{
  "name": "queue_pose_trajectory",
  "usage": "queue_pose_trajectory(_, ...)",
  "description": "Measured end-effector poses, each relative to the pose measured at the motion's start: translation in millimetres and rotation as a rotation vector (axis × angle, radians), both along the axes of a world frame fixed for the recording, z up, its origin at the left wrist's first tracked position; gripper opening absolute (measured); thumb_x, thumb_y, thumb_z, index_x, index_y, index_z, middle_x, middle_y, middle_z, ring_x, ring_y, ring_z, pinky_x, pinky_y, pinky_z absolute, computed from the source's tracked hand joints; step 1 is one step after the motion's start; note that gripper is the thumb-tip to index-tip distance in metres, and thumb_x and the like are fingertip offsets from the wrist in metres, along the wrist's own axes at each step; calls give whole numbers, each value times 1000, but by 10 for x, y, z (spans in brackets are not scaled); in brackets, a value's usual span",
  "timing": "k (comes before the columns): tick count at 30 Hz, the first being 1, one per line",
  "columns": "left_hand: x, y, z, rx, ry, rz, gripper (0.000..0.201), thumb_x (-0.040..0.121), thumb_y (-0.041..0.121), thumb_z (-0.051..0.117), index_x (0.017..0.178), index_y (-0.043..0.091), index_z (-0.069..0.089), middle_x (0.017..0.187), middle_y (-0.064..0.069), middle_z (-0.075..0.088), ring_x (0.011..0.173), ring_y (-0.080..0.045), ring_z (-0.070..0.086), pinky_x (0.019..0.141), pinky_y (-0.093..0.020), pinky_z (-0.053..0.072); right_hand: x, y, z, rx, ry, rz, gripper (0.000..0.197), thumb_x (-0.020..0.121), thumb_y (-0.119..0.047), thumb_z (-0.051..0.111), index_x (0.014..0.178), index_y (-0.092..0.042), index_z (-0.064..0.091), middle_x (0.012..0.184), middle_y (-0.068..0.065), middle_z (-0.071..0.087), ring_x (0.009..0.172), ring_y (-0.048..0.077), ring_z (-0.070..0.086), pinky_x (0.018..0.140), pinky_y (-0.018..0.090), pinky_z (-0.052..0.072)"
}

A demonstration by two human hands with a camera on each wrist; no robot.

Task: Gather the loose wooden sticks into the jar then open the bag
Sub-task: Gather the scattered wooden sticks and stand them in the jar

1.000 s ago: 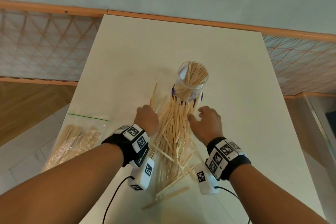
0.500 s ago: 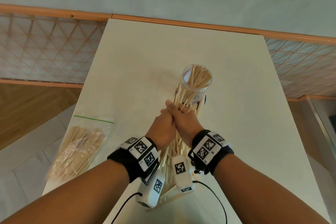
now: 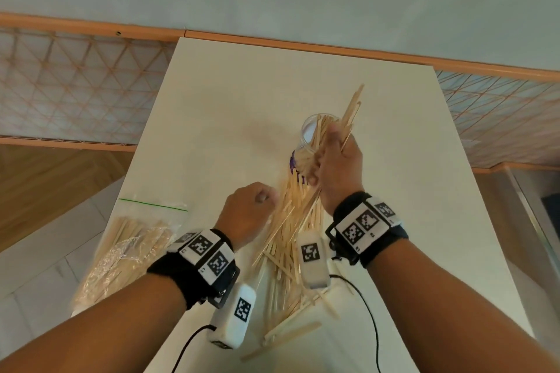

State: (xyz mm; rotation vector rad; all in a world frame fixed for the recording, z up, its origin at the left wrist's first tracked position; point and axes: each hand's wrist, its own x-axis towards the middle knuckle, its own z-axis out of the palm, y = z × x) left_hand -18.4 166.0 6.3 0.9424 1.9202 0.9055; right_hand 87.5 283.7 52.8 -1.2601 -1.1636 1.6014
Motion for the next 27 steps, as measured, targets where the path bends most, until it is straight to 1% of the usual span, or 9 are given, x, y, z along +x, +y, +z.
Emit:
queue_pose_trajectory(2, 56, -10, -66, -131, 258, -108, 19, 89, 30, 55, 98, 14, 60, 94, -3, 61, 89, -21, 59, 81, -28, 49, -27, 190, 181, 41, 4, -30, 37, 100, -46, 49, 82, -14, 44, 48, -3, 36, 35, 14, 32, 38, 24, 31)
queue_pose_trajectory(4, 140, -18, -161, -283, 334, -223, 49, 86, 41, 61, 123, 12, 48, 118, -7, 50, 108, -24, 52, 90, -31, 45, -77, 377, 406, 71, 49, -66, 44, 97, -50, 53, 74, -16, 39, 46, -3, 31, 35, 15, 29, 38, 24, 28)
queue_pose_trajectory(6, 224, -7, -234, -383, 367, -297, 76, 78, 53, 67, 134, 13, 36, 130, -10, 39, 119, -26, 44, 97, -36, 45, -133, 562, 643, 100, 117, -96, 46, 95, -53, 55, 70, -18, 39, 43, -4, 28, 35, 15, 25, 39, 24, 24)
queue_pose_trajectory(9, 328, 12, -284, -386, 425, -321, 91, 72, 49, 76, 140, 15, 27, 137, -11, 33, 125, -29, 41, 101, -38, 45, -209, 810, 932, 181, 158, -133, 41, 94, -57, 54, 72, -24, 45, 44, -4, 25, 38, 16, 21, 41, 25, 22)
queue_pose_trajectory(14, 326, 51, -299, -317, 459, -296, 68, 83, 32, 71, 135, 14, 31, 133, -9, 40, 116, -25, 51, 98, -33, 47, -301, 1123, 939, 320, 20, -238, 49, 91, -63, 51, 76, -18, 40, 55, 3, 24, 44, 18, 25, 42, 26, 29)
queue_pose_trajectory(19, 309, 84, -280, -310, 467, -274, 56, 86, 29, 68, 129, 12, 37, 125, -7, 45, 105, -23, 58, 91, -32, 50, -330, 1006, 373, 234, -191, -191, 61, 74, -77, 56, 62, -20, 39, 56, 6, 40, 52, 23, 42, 47, 41, 44)
queue_pose_trajectory(21, 316, 103, -283, -329, 492, -261, 46, 88, 26, 65, 124, 10, 41, 121, -8, 48, 103, -24, 59, 88, -29, 50, -298, 910, 167, 188, -279, -122, 59, 77, -69, 63, 62, -15, 47, 55, 9, 50, 51, 24, 53, 54, 49, 55)
queue_pose_trajectory(24, 333, 143, -284, -367, 517, -250, 33, 91, 16, 58, 120, 8, 44, 118, -9, 51, 101, -24, 59, 84, -26, 47, -235, 878, 64, 239, -316, -53, 45, 82, -51, 72, 66, -11, 60, 56, 6, 66, 53, 18, 64, 60, 37, 58)
queue_pose_trajectory(27, 366, 199, -259, -419, 509, -227, 32, 92, 11, 54, 121, 5, 44, 119, -12, 52, 105, -26, 59, 86, -27, 48, -173, 905, 144, 351, -287, -40, 19, 91, -36, 67, 82, -19, 64, 58, 1, 69, 59, 14, 67, 67, 31, 56)
